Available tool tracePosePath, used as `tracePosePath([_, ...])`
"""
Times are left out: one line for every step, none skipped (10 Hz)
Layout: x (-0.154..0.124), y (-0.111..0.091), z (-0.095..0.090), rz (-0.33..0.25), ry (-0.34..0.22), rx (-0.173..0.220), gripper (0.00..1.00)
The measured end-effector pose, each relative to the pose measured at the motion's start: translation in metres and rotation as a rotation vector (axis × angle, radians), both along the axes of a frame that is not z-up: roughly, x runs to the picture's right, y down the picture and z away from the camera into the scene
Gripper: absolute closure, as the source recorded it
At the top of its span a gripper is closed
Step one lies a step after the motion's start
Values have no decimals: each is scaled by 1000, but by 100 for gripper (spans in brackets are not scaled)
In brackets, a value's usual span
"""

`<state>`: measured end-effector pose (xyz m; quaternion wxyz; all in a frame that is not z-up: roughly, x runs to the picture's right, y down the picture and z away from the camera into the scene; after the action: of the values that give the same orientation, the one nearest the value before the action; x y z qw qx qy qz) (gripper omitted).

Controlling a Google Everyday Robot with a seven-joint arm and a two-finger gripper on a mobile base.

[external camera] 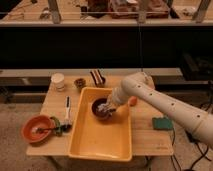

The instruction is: Wipe purple bowl with towel

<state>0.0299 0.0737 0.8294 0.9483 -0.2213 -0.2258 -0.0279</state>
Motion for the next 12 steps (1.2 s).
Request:
tracePosePath([-5, -11, 8, -6, -1, 10, 100])
tracePosePath([-13, -16, 11, -12, -6, 14, 100])
tracePosePath([-31, -19, 15, -27, -19, 17, 100])
tracePosePath([-45, -17, 19, -37, -28, 14, 100])
tracePosePath([-58, -13, 24, -48, -39, 7, 100])
tracePosePath([-73, -5, 29, -62, -59, -2, 100])
tracePosePath([-82, 3, 29, -77, -84, -1, 100])
tracePosePath([-84, 7, 24, -86, -99, 1, 100])
tracePosePath([-84, 10, 18, -92, -108, 3, 100])
tracePosePath([-79, 20, 7, -98, -118, 3, 100])
tracePosePath([-70, 29, -3, -91, -117, 5, 100])
tracePosePath([-60, 34, -8, -83, -112, 2, 100])
